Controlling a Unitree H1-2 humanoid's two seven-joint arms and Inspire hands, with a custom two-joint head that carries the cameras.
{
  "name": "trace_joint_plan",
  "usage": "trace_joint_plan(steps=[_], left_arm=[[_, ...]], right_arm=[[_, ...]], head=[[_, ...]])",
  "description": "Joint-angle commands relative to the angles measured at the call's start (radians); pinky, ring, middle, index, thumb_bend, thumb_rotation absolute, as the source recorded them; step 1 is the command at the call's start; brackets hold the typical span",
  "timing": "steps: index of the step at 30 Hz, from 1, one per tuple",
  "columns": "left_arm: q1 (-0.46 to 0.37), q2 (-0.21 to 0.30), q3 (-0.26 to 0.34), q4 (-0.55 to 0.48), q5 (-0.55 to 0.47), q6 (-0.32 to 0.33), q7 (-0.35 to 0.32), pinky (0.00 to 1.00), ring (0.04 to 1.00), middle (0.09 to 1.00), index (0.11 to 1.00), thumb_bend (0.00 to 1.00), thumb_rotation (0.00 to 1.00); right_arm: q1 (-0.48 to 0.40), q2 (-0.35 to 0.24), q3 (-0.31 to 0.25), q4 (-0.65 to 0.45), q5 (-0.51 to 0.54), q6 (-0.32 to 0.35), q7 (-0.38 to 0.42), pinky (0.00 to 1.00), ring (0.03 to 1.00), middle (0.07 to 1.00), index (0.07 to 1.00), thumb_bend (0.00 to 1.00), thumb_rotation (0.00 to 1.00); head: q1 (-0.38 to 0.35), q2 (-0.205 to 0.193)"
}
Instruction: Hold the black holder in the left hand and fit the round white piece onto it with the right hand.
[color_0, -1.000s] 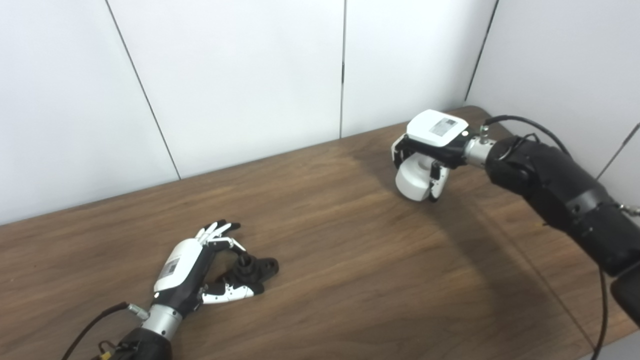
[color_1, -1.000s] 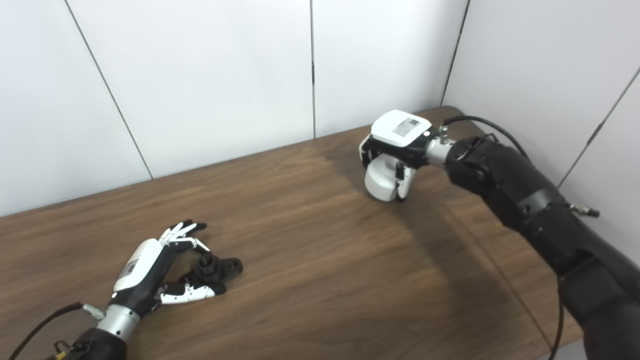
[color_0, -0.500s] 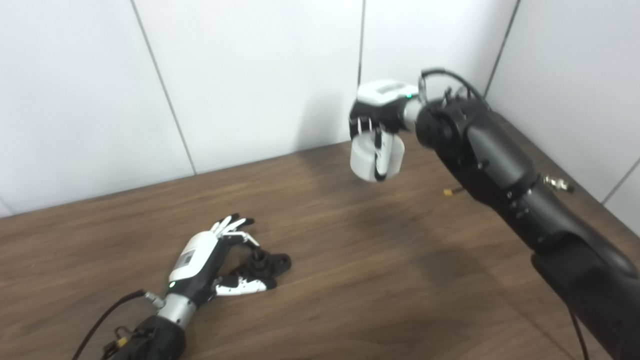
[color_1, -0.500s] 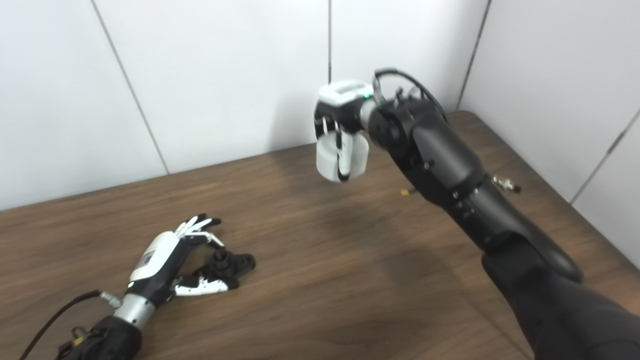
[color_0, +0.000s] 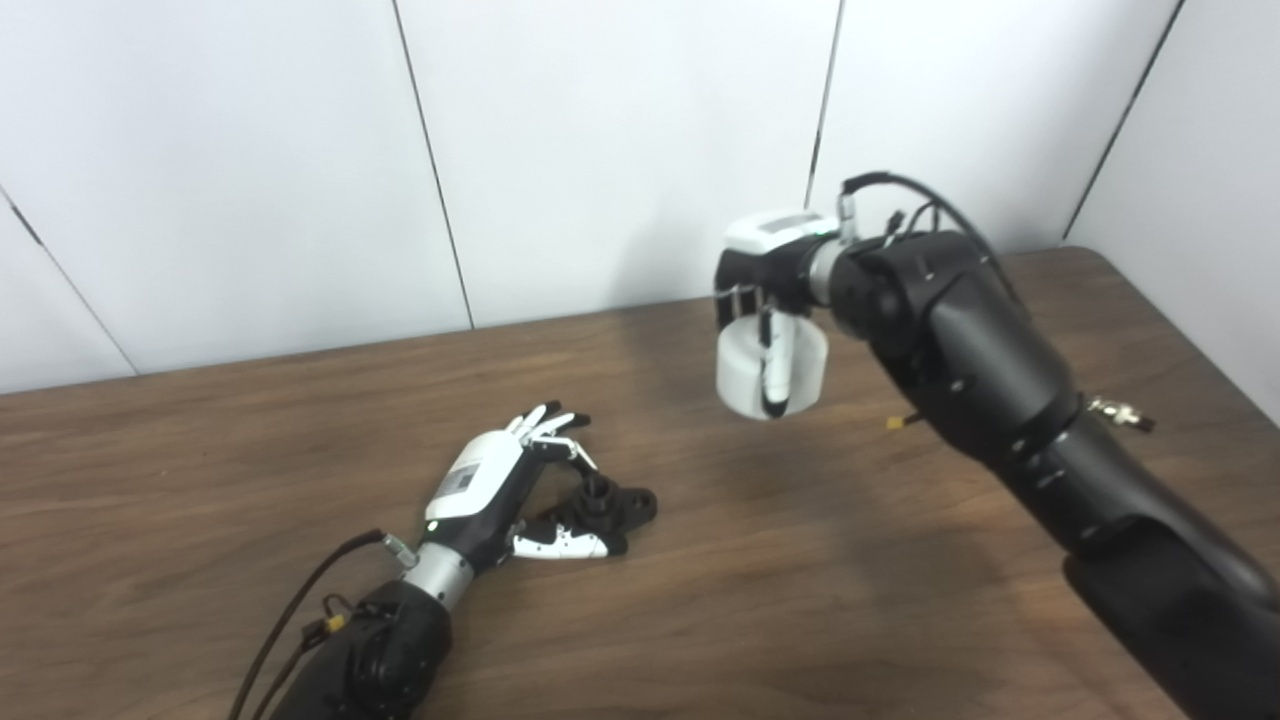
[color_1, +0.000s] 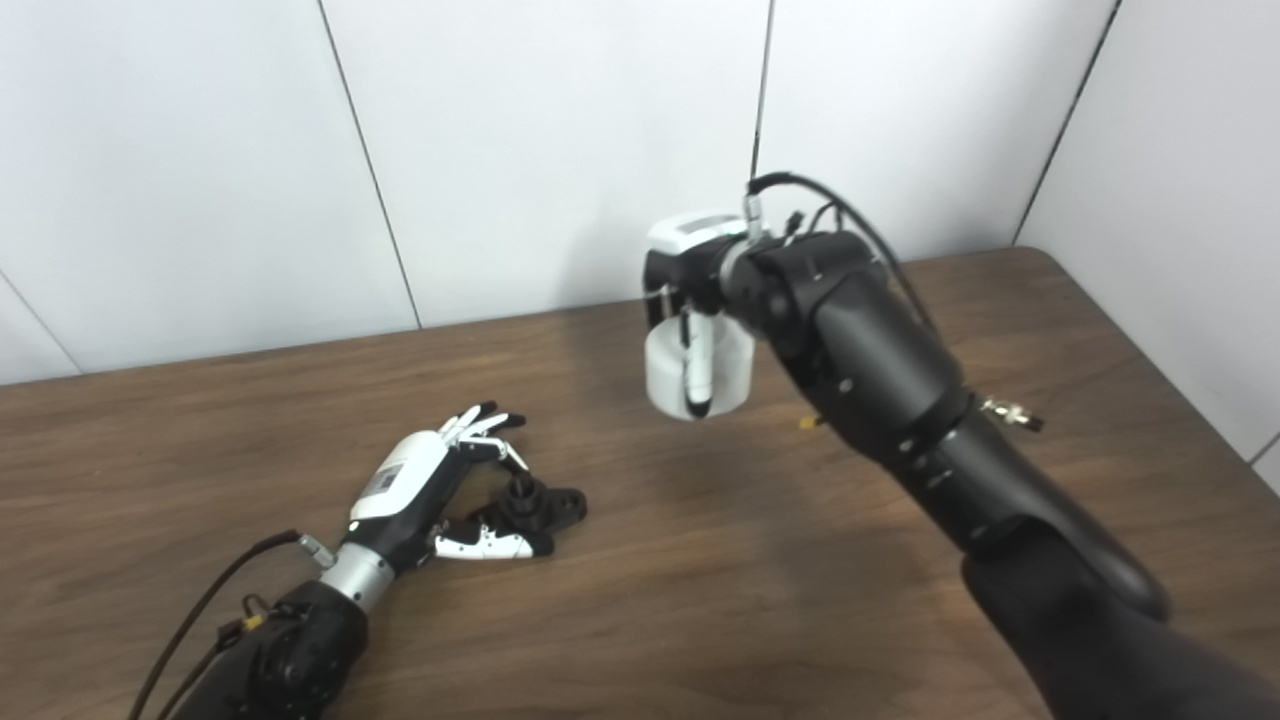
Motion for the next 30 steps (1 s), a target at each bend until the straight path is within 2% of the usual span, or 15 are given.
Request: trace_joint_plan(steps=[1,4,12,17,30], left_arm=[[0.069,-0.031,-0.054,0.081,0.056,0.063,-0.052,1.00,0.990,0.896,0.481,0.52,0.06],[0.063,-0.035,-0.052,0.087,0.057,0.066,-0.053,1.00,0.991,0.898,0.481,0.52,0.06],[0.056,-0.045,-0.046,0.100,0.046,0.065,-0.057,1.00,0.997,0.891,0.481,0.52,0.06],[0.053,-0.048,-0.051,0.100,0.048,0.070,-0.068,1.00,1.000,0.897,0.481,0.52,0.06],[0.050,-0.056,-0.052,0.100,0.048,0.082,-0.072,1.00,0.996,0.894,0.481,0.52,0.06]], right_arm=[[-0.056,0.002,-0.021,-0.048,-0.019,0.019,-0.003,0.36,0.429,0.512,0.489,0.52,0.00],[-0.037,0.020,-0.028,-0.070,-0.018,0.012,-0.015,0.40,0.447,0.530,0.471,0.52,0.00],[0.035,0.072,-0.041,-0.128,-0.035,-0.007,-0.121,0.31,0.404,0.510,0.479,0.52,0.00],[0.067,0.086,-0.042,-0.152,-0.039,-0.042,-0.176,0.29,0.373,0.483,0.522,0.52,0.00],[0.066,0.113,-0.049,-0.167,-0.034,-0.040,-0.193,0.30,0.378,0.499,0.499,0.52,0.00]], head=[[0.011,0.004],[0.021,0.005],[0.039,0.008],[0.047,0.014],[0.066,0.028]])
